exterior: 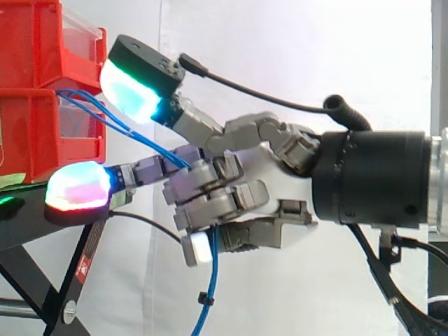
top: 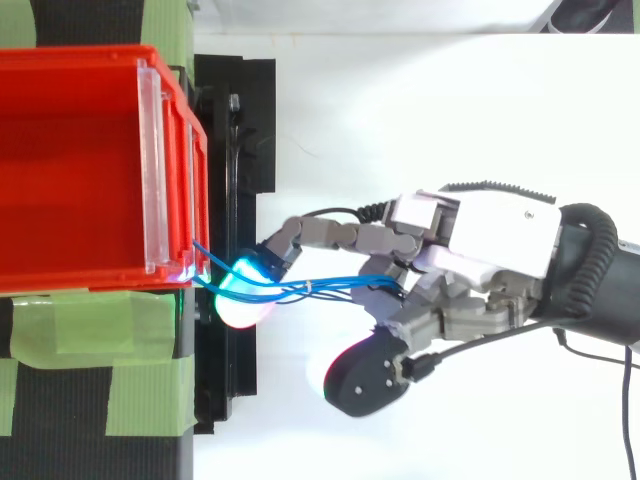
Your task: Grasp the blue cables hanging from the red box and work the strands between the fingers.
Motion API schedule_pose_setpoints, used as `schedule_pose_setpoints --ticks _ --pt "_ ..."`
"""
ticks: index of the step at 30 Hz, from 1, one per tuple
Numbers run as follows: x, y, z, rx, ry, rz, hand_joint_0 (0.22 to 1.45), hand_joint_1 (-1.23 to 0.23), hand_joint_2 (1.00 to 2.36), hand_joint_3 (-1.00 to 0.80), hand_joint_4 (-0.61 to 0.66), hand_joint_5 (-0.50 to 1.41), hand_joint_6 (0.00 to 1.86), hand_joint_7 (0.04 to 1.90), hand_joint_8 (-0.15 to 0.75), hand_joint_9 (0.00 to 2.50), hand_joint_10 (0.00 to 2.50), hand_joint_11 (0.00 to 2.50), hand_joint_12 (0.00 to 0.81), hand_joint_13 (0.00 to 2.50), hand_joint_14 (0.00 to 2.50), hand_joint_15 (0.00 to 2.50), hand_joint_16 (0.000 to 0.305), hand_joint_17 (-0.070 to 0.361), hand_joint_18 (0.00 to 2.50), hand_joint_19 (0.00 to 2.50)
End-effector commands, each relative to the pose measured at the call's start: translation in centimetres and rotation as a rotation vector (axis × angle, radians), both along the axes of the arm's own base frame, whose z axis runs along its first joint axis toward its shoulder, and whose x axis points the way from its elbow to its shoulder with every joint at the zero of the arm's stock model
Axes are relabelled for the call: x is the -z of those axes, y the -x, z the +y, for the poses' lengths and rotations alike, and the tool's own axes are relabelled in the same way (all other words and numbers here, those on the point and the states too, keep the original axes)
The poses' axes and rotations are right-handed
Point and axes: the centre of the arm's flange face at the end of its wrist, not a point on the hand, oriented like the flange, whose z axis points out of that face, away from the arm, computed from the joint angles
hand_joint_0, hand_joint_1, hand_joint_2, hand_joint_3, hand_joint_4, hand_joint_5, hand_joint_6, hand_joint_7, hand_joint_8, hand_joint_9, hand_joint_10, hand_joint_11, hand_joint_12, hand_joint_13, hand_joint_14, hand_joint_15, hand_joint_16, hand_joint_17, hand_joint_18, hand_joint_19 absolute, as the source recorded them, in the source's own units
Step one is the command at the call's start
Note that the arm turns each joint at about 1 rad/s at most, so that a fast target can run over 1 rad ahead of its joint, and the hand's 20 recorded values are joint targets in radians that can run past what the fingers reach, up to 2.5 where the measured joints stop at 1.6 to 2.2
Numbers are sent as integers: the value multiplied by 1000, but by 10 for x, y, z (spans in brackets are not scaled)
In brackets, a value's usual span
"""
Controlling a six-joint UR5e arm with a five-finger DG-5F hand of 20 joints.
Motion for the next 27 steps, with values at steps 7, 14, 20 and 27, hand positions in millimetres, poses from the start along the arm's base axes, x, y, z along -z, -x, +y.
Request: schedule_pose_setpoints --ticks 7,14,20,27 --pt "-9 1 -4 42 -91 80 751 -580 1000 -1000 214 167 3 1181 492 1274 2500 2461 646 1785 2500 1407 248 186 2421 512" --pt "-26 2 -4 40 -82 55 757 -577 1000 -1000 209 179 2 1200 492 1274 2500 2461 646 1785 2500 1407 248 186 2421 512" --pt "-48 5 -5 39 -59 30 762 -577 1000 -988 204 187 0 1214 492 1274 2500 2461 646 1785 2500 1407 248 186 2421 512" --pt "-52 6 -5 37 -72 22 792 -579 1003 -922 184 186 145 1167 492 1274 2500 2461 646 1785 2500 1407 248 186 2421 512"
